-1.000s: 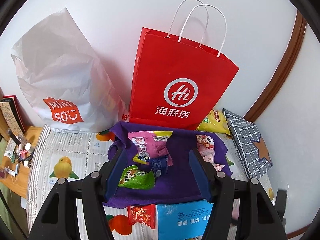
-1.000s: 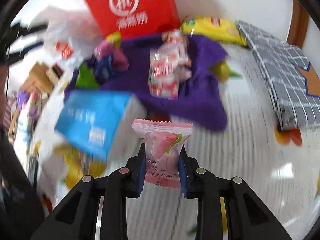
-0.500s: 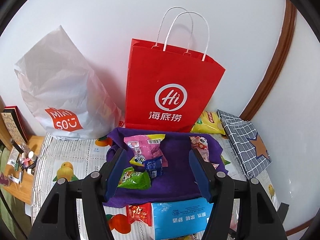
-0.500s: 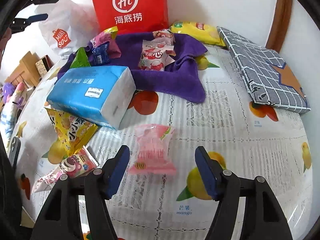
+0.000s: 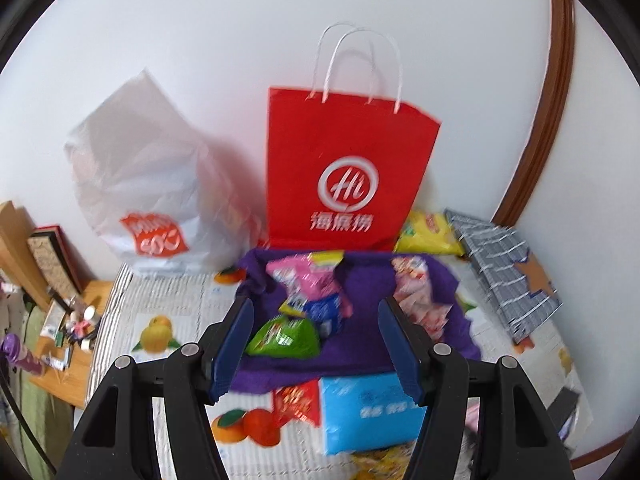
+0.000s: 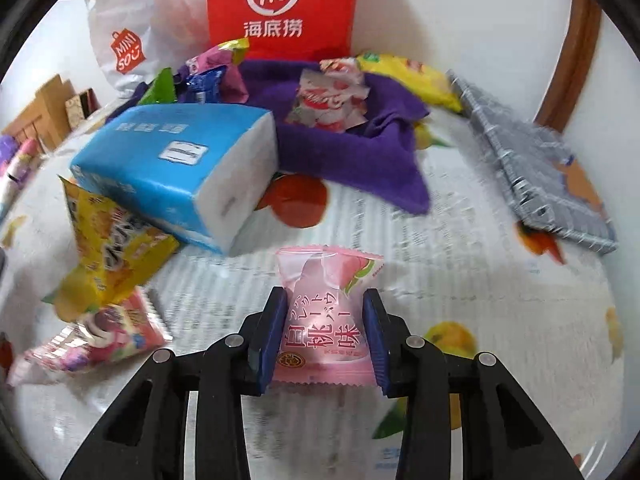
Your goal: Organize snacks
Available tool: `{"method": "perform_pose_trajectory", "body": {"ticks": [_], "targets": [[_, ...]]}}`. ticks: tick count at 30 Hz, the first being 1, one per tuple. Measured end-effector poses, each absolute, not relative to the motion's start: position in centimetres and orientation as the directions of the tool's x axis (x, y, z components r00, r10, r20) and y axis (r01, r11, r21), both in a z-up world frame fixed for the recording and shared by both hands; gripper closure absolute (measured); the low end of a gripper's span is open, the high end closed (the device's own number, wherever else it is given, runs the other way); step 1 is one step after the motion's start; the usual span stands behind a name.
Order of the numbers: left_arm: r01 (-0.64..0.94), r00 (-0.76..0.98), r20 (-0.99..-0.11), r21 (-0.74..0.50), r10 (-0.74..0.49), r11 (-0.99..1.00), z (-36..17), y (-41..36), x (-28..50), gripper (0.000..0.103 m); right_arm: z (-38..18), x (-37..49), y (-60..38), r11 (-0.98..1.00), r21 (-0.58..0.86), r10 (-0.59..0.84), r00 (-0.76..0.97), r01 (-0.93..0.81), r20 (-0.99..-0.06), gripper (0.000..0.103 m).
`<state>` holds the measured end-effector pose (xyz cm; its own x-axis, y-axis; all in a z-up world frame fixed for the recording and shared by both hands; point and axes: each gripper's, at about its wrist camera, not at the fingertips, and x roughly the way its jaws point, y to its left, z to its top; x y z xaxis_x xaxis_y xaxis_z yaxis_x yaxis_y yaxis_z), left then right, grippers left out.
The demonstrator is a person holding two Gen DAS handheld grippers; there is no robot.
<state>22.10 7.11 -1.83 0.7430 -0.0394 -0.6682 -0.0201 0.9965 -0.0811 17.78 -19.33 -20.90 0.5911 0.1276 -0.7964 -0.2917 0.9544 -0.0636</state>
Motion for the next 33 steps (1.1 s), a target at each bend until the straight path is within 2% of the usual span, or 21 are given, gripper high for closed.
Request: {"method": "perform_pose_trajectory", "body": {"ticks": [5,11,25,27,30,33], "targets": [[-0.066,0.661,-0.75,-0.071,-0.01,0.995,-7.4,8.9,21.5,0.04,-21.0,17.8,-19.7,0.957,-0.045,0.143,0.599,-0.287,-0.788,0.064],[-0.093,0.584,-0.81,-0.139,-0.059,0.986,-13.1,10.6,21.5,0.04,-21.1,18.1,-20.4,0.963,0.0,0.164,0.586,-0.269,-0.794,0.062],[-0.036,0.548,-0.815,-0.25,-0.19,0.968,-17.8,10.6,23.8,0.039,-21.3,17.9,-20.2,0.964,-0.011,0.153,0.593,-0.264,-0.791,0.062],[-0.037,0.545,-0.82,-0.23,-0.174,0.972,-18.2,10.6,24.1,0.034,-21.3,17.9,-20.3,0.964,-0.011,0.154,0.592,-0.265,-0.791,0.062],[-0.048,0.49,-0.864,-0.161,-0.117,0.986,-19.6,10.4,24.7,0.033,-21.3,17.9,-20.3,0.964,-0.012,0.153,0.592,-0.265,-0.791,0.062],[-0.047,0.513,-0.852,-0.15,-0.105,0.988,-19.3,10.5,24.1,0.033,-21.3,18.0,-20.3,0.964,-0.013,0.153,0.593,-0.266,-0.791,0.062]]}}
